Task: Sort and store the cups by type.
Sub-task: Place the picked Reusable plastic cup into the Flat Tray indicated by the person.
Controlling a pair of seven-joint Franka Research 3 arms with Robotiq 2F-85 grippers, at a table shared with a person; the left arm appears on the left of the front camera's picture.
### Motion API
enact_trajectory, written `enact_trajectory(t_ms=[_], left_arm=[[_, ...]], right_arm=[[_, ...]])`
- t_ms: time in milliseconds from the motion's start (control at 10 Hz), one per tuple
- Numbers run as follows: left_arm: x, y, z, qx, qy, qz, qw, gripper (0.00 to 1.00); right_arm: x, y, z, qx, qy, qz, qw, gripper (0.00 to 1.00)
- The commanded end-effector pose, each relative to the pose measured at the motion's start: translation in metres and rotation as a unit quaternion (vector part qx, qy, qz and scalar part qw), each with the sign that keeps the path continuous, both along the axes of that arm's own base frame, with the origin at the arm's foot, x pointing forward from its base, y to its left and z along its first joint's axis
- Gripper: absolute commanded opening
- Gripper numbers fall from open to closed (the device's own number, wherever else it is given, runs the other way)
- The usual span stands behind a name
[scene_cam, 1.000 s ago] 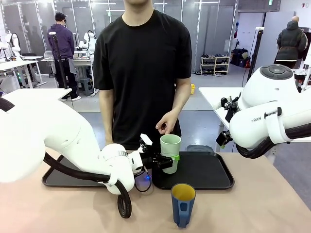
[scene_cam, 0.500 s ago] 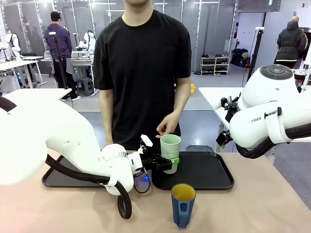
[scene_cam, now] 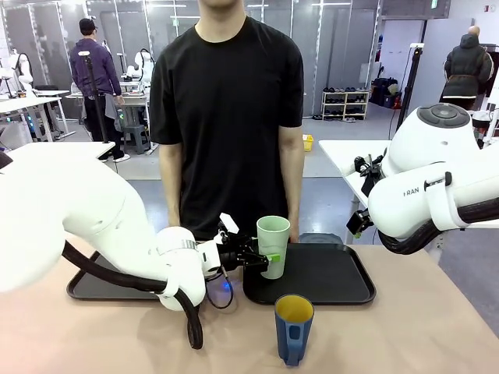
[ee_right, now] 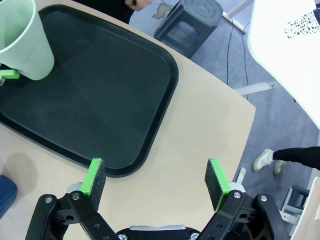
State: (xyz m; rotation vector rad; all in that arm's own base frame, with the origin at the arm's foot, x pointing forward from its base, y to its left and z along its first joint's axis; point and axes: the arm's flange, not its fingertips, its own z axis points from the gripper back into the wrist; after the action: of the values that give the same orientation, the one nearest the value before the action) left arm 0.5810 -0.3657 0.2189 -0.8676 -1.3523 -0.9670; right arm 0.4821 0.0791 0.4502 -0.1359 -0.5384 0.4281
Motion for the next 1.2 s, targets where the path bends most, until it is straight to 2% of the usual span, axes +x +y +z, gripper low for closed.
enact_trajectory(t_ms=[0,600,900,1100], left_arm=[[-0.029,0.013,0.002,0.021,-0.013,0.004,1.000,1.00],[-0.051,0.047,0.029,0.107,-0.018,0.017,0.994,1.00],[-0.056,0.065,0.037,0.133,-0.009,0.012,0.991,1.00],[-0.062,0.075,0.047,0.131,-0.015,0.007,0.991,1.00]], right_arm=[[0.000,-0.001,0.000,-0.001,0.000,0.001,1.000,1.00],[0.000,-0.001,0.000,-0.001,0.000,0.001,1.000,1.00],[0.000,-0.001,0.000,-0.001,0.000,0.001,1.000,1.00],[0.000,-0.001,0.000,-0.001,0.000,0.001,1.000,1.00]])
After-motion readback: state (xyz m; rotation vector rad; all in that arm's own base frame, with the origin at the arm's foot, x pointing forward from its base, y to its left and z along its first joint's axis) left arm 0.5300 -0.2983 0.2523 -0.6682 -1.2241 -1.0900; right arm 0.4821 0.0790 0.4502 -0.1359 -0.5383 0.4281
